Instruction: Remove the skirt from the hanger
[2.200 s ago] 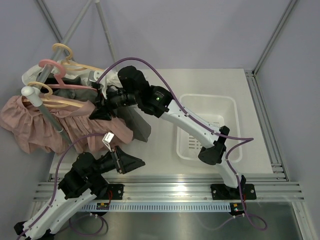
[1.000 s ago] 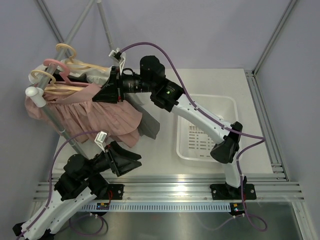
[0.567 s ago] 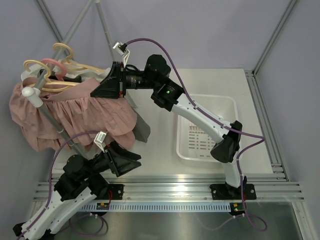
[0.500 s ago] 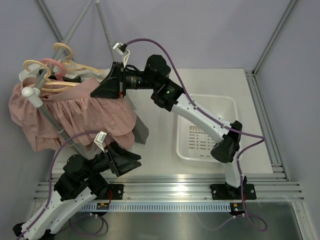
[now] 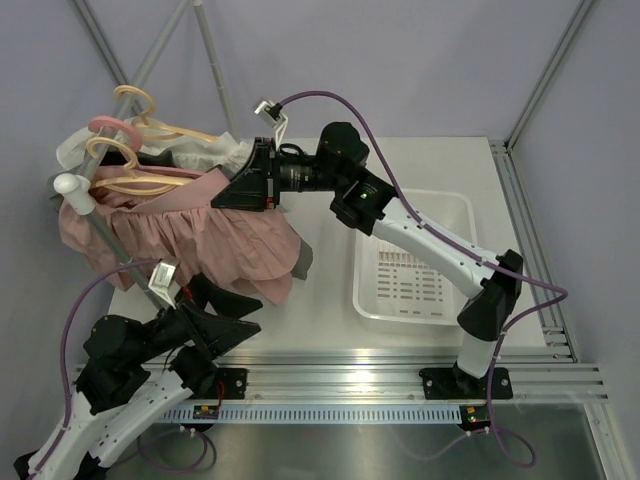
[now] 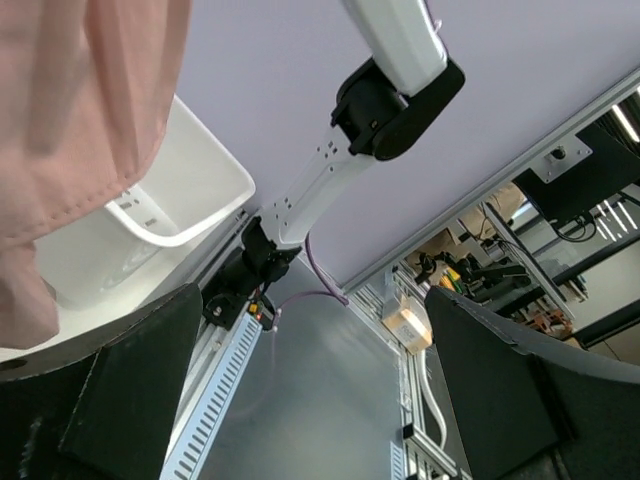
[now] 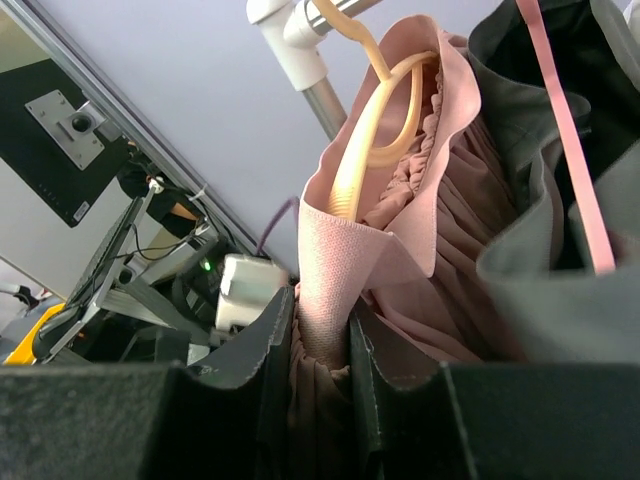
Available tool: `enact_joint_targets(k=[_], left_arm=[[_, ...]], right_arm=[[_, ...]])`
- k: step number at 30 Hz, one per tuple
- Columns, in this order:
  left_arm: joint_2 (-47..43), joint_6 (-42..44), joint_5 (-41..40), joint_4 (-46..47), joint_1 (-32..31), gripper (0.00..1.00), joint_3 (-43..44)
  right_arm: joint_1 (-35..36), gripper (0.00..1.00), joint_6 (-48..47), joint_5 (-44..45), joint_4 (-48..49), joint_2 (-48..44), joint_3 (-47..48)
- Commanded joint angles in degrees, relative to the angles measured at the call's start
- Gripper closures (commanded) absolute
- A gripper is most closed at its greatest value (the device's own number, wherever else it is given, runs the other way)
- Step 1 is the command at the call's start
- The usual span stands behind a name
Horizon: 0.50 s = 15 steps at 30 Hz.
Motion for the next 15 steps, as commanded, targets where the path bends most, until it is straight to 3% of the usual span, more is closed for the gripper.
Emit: enact_joint_targets(k=[1, 5, 8, 15], left_arm=[[2.49, 5.22, -3.01, -2.57, -0.27, 0.02, 5.47], [4.69, 7.59, -4.41, -3.45, -0.18, 0.03, 8.63], [6.88, 9.53, -5.72, -4.41, -0.27, 0.03, 10.3], [8.12, 10.06, -11.27, -4.42, -0.27, 0.05, 13.38]], right_arm=[[-1.22, 1.0, -1.36, 1.1, 5.17, -6.42, -3.02], [-2.36, 1.0, 1.17, -0.65, 8.84, -9.06, -7.34], [-3.33, 1.0, 4.25, -2.07, 9.92, -7.57, -4.8], [-3.95, 1.0, -1.27, 0.83, 4.73, -17.13, -13.83]])
